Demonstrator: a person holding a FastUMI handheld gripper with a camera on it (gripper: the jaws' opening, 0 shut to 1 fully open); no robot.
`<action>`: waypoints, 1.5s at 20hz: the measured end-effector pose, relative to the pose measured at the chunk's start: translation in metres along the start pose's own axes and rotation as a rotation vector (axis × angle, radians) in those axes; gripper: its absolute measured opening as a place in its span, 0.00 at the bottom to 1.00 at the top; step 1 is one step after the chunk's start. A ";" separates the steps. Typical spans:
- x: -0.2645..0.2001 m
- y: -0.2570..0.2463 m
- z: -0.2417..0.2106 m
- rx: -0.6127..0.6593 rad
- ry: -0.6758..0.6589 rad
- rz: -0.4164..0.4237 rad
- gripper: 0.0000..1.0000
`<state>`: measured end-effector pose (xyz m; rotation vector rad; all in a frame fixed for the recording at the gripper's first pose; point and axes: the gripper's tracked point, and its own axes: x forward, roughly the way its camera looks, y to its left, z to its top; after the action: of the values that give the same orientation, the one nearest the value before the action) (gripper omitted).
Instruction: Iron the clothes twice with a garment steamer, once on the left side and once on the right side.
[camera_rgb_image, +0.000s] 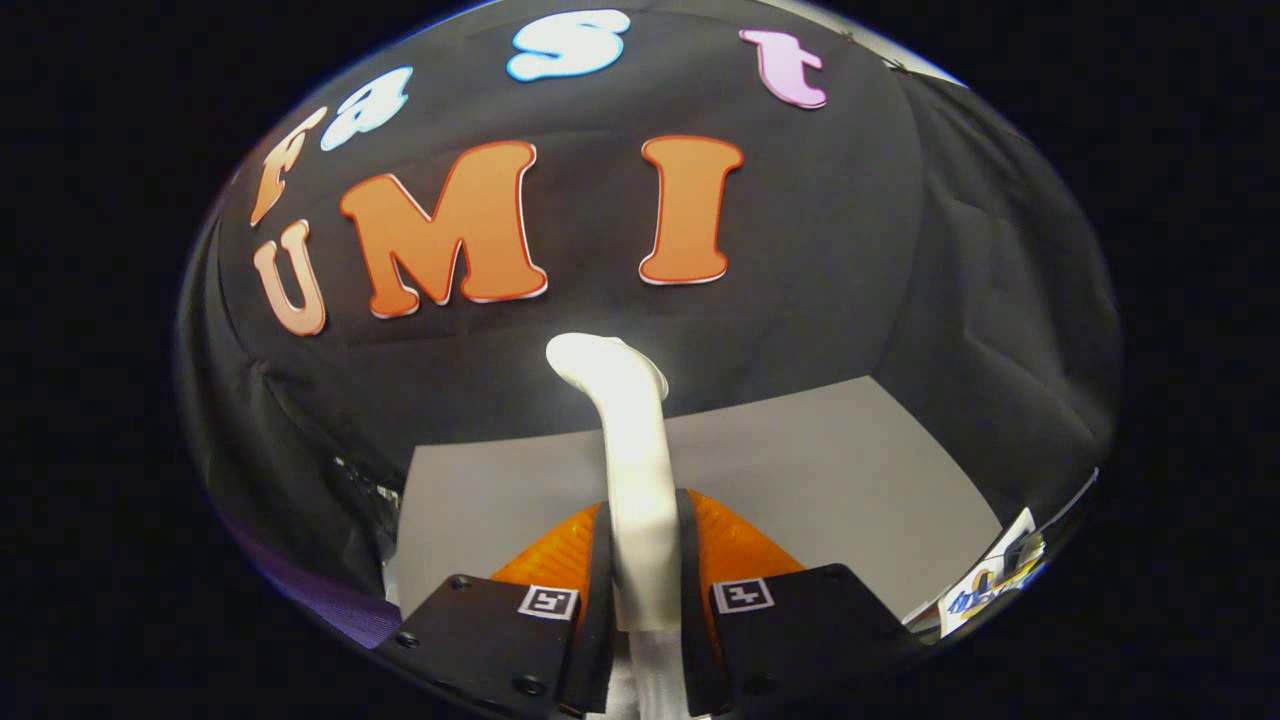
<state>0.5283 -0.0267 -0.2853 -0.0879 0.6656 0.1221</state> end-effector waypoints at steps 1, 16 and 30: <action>-0.013 0.000 0.006 0.032 -0.034 0.004 0.36; -0.256 0.032 0.036 0.120 -0.465 -0.084 0.35; -0.433 0.142 -0.045 0.100 -0.652 -0.104 0.35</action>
<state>0.1437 0.0718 -0.0579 0.0161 0.0152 0.0126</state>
